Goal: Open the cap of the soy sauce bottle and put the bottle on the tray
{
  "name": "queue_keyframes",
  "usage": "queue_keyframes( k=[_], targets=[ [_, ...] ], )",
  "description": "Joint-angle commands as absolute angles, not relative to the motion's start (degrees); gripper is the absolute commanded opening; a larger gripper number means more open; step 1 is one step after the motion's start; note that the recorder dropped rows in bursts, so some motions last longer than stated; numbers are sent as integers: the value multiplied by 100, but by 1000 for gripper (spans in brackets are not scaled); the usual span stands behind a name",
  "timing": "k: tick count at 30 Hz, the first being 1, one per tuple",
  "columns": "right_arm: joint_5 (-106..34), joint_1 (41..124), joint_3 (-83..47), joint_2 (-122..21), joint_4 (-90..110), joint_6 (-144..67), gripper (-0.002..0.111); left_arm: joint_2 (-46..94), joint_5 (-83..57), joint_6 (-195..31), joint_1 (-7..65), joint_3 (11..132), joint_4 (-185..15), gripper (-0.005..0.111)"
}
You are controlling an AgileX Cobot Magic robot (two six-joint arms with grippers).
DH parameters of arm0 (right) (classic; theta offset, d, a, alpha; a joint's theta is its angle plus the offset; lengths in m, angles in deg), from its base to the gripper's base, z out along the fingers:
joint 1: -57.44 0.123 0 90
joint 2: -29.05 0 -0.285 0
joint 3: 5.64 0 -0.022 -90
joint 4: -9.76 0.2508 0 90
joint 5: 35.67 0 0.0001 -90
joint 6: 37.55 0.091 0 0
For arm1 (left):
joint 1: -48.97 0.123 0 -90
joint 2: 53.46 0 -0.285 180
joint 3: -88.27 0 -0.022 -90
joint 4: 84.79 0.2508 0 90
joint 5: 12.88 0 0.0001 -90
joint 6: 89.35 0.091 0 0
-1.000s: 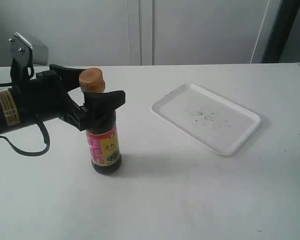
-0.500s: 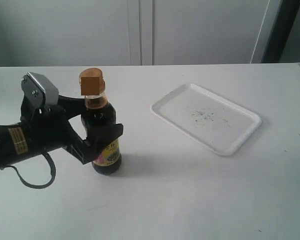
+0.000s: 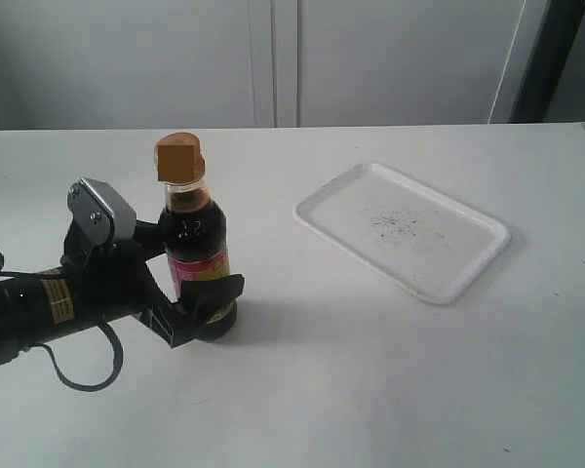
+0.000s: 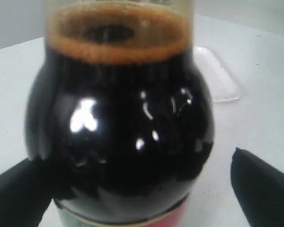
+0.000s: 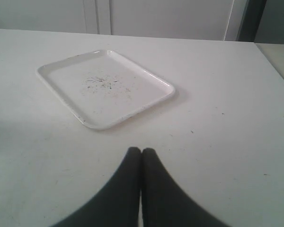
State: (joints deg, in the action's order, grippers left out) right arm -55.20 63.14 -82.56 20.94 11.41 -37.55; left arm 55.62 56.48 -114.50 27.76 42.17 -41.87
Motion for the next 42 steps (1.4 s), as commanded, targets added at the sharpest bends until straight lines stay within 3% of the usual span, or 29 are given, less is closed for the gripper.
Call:
queue_keyframes(
  k=[1, 15, 19, 27, 28, 42],
  targets=[
    [-5497, 6279, -8286, 2126, 1134, -3755, 0, 5704, 5708, -11218, 2752, 4181, -4238, 105],
    [-5497, 6279, -8286, 2126, 1134, -3755, 0, 5704, 5708, -11186, 2752, 4252, -4219, 102],
    [-5497, 6279, -8286, 2126, 1134, -3755, 0, 5704, 5708, -11186, 2752, 4252, -4187, 80],
    [-5497, 6279, -8286, 2126, 1134, -3755, 0, 5704, 5708, -11186, 2752, 4252, -3956, 3],
    [-5497, 6279, -8286, 2126, 1134, -3755, 0, 5704, 5708, -11152, 2752, 4252, -3945, 0],
    [-5497, 6279, -8286, 2126, 1134, -3755, 0, 5704, 5708, -11143, 2752, 4252, -3812, 0]
  ],
)
